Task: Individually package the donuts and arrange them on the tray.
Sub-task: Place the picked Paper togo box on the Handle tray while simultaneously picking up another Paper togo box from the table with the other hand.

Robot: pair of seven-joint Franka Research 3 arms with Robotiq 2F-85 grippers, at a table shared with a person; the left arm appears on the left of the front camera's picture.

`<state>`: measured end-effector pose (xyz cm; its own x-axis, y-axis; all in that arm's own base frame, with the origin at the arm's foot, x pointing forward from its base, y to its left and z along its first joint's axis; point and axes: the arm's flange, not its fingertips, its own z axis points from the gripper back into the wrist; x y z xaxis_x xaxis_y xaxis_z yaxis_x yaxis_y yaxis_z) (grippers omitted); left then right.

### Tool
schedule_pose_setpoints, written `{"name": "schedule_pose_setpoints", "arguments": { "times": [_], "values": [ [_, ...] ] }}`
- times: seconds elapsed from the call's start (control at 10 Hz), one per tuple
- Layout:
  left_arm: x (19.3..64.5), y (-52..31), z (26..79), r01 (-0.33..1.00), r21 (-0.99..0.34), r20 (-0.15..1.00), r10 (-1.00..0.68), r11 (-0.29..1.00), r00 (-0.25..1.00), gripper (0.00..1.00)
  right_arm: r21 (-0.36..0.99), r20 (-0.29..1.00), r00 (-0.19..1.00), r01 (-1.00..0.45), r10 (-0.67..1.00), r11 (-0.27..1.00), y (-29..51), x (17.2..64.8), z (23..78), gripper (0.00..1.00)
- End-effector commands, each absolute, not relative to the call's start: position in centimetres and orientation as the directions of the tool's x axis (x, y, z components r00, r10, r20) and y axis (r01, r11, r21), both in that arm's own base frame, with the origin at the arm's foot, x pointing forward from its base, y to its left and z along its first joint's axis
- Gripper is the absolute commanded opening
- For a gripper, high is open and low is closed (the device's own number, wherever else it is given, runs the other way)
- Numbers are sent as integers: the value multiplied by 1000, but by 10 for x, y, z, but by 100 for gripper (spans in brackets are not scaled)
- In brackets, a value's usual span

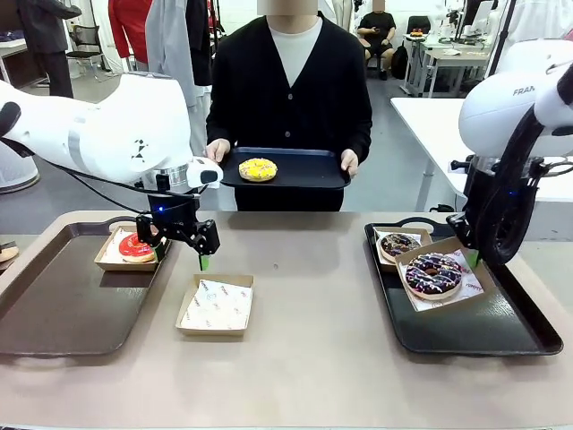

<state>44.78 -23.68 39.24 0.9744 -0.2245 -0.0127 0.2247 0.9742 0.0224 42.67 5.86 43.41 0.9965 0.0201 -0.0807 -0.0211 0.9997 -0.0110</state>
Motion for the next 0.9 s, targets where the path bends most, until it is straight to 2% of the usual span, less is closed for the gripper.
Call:
{"name": "schedule_pose_setpoints", "arguments": {
  "times": [0.0, 0.2, 0.8],
  "values": [
    [426, -244, 388, 139, 90, 19, -141, 986, 990, 100, -46, -90, 996, 1, -5, 999, 61, 431, 421, 1],
    [418, -250, 379, 104, 112, 45, -109, 988, 993, 100, -30, -96, 995, 31, -33, 999, 63, 435, 408, 1],
    [411, -260, 358, 107, 77, 61, -112, 991, 992, 100, 2, -98, 995, 24, -23, 1000, 69, 448, 384, 1]
  ]
}}
